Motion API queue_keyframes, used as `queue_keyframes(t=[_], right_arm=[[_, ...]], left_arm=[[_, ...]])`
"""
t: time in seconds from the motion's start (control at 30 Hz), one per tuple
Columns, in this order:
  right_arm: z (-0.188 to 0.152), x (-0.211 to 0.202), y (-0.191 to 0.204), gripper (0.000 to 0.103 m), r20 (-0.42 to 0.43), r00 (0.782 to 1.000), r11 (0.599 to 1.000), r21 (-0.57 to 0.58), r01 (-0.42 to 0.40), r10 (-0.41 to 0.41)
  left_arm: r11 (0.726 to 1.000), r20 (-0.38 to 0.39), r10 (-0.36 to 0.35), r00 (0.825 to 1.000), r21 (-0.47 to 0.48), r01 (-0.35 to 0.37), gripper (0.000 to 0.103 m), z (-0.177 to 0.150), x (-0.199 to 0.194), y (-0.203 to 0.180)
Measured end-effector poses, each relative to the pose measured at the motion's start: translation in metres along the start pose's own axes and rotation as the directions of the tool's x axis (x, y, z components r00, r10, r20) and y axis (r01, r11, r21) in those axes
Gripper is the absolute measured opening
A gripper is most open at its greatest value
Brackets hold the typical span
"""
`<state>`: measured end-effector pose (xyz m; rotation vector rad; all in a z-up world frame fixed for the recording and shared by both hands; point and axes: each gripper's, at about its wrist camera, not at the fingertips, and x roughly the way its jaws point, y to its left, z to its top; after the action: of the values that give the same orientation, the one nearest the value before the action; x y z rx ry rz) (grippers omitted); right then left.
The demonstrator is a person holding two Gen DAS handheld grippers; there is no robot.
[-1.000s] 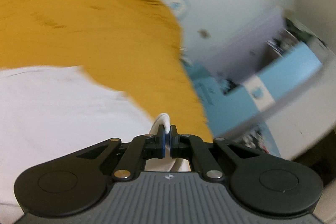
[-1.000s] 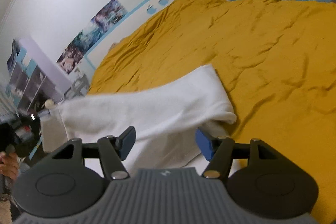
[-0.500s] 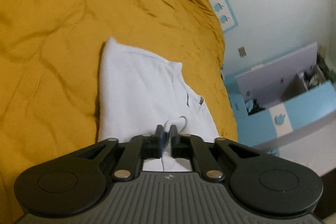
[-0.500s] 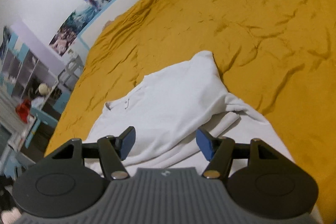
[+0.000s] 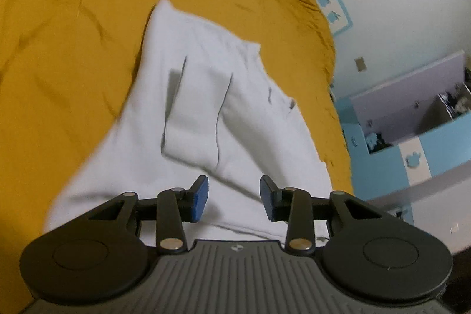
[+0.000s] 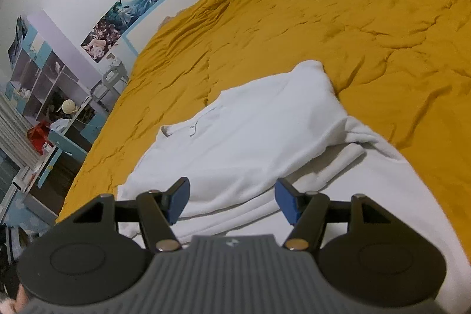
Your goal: Fold small clothes
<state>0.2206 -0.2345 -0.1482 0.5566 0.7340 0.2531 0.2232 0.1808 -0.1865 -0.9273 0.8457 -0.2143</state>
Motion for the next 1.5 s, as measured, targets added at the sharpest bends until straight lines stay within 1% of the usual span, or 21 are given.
queue_keyframes(t=[0.1, 0.3, 0.37, 0.4, 0.47, 0.5, 0.57, 0.63, 0.67, 0.73, 0.77, 0.8, 0.93, 1.0, 1.07, 1.17, 1.2, 1.27, 1.3, 1.4, 1.5], right_arm=[[0.003, 0.001, -0.002, 0.064, 0.003, 1.000, 1.000, 0.024, -0.005, 0.005], [0.004, 0.001, -0.004, 0.064, 0.009, 1.000, 1.000, 0.017, -0.005, 0.004], [0.001, 0.004, -0.006, 0.064, 0.003, 1.000, 0.999, 0.033, -0.002, 0.002], [0.001, 0.005, -0.007, 0.064, 0.000, 1.000, 0.999, 0.042, 0.000, 0.000], [0.000, 0.006, -0.008, 0.064, -0.004, 1.000, 0.999, 0.054, 0.000, 0.000], [0.000, 0.005, -0.009, 0.064, -0.004, 1.000, 0.999, 0.054, 0.000, 0.000], [0.000, 0.005, -0.008, 0.064, -0.002, 1.000, 0.999, 0.042, 0.005, -0.005], [0.001, 0.003, -0.008, 0.065, 0.004, 1.000, 0.999, 0.033, 0.010, -0.011], [0.002, 0.003, -0.009, 0.068, 0.008, 1.000, 0.999, 0.035, 0.013, -0.013], [0.003, 0.000, -0.012, 0.068, 0.018, 1.000, 0.999, 0.044, 0.017, -0.018], [0.003, -0.001, -0.013, 0.068, 0.023, 1.000, 0.999, 0.052, 0.017, -0.018], [0.004, -0.001, -0.015, 0.068, 0.027, 1.000, 0.998, 0.059, 0.015, -0.017], [0.005, 0.002, -0.022, 0.068, 0.028, 0.999, 0.996, 0.084, 0.025, -0.028], [0.006, 0.004, -0.027, 0.068, 0.029, 1.000, 0.993, 0.115, 0.007, -0.011], [0.007, 0.009, -0.046, 0.067, 0.030, 0.999, 0.966, 0.255, -0.030, 0.023], [0.007, 0.019, -0.075, 0.068, 0.042, 0.999, 0.887, 0.460, -0.041, 0.025], [0.006, 0.022, -0.083, 0.068, 0.048, 0.999, 0.864, 0.502, -0.038, 0.016], [0.004, 0.026, -0.096, 0.067, 0.065, 0.998, 0.823, 0.566, -0.039, 0.002], [0.004, 0.029, -0.102, 0.063, 0.070, 0.998, 0.800, 0.598, -0.036, -0.008], [0.003, 0.034, -0.115, 0.062, 0.106, 0.994, 0.742, 0.667, -0.070, -0.002], [0.007, 0.037, -0.120, 0.064, 0.112, 0.994, 0.707, 0.701, -0.093, 0.019]], left_arm=[[0.994, 0.034, 0.111, 0.993, -0.009, -0.110, 0.043, -0.003, 0.014, -0.001], [0.980, 0.111, 0.144, 0.983, -0.155, -0.126, 0.044, 0.003, 0.032, 0.009], [0.973, 0.137, 0.132, 0.982, -0.205, -0.102, 0.044, 0.005, 0.038, 0.011], [0.969, 0.155, 0.102, 0.983, -0.240, -0.063, 0.042, 0.004, 0.038, 0.015], [0.958, 0.203, 0.059, 0.977, -0.286, 0.002, 0.017, -0.002, 0.034, 0.021], [0.959, 0.232, 0.040, 0.972, -0.282, 0.028, 0.008, -0.003, 0.030, 0.021], [0.968, 0.291, 0.005, 0.957, -0.240, 0.068, 0.007, -0.004, 0.017, 0.013], [0.976, 0.360, -0.039, 0.932, -0.185, 0.112, 0.006, -0.005, -0.005, 0.002], [0.978, 0.385, -0.054, 0.921, -0.165, 0.126, 0.005, -0.005, -0.016, -0.003], [0.980, 0.410, -0.079, 0.909, -0.133, 0.145, 0.004, -0.008, -0.034, -0.010], [0.982, 0.411, -0.080, 0.908, -0.123, 0.142, 0.004, -0.009, -0.037, -0.012], [0.985, 0.397, -0.063, 0.916, -0.121, 0.120, 0.004, -0.011, -0.040, -0.011], [0.991, 0.325, 0.048, 0.944, -0.131, -0.006, 0.004, -0.021, -0.025, 0.009], [0.988, 0.300, 0.081, 0.950, -0.148, -0.037, 0.004, -0.025, -0.019, 0.020], [0.988, 0.293, 0.094, 0.952, -0.148, -0.052, 0.004, -0.023, -0.013, 0.022], [0.991, 0.294, 0.092, 0.951, -0.124, -0.057, 0.004, -0.021, -0.014, 0.019], [0.991, 0.292, 0.091, 0.952, -0.119, -0.058, 0.004, -0.022, -0.014, 0.019], [0.991, 0.291, 0.093, 0.952, -0.114, -0.062, 0.004, -0.022, -0.015, 0.017], [0.991, 0.291, 0.095, 0.952, -0.114, -0.064, 0.004, -0.022, -0.014, 0.017], [0.990, 0.288, 0.101, 0.952, -0.121, -0.068, 0.004, -0.022, -0.012, 0.018], [0.990, 0.282, 0.102, 0.954, -0.126, -0.069, 0.004, -0.025, -0.014, 0.020]])
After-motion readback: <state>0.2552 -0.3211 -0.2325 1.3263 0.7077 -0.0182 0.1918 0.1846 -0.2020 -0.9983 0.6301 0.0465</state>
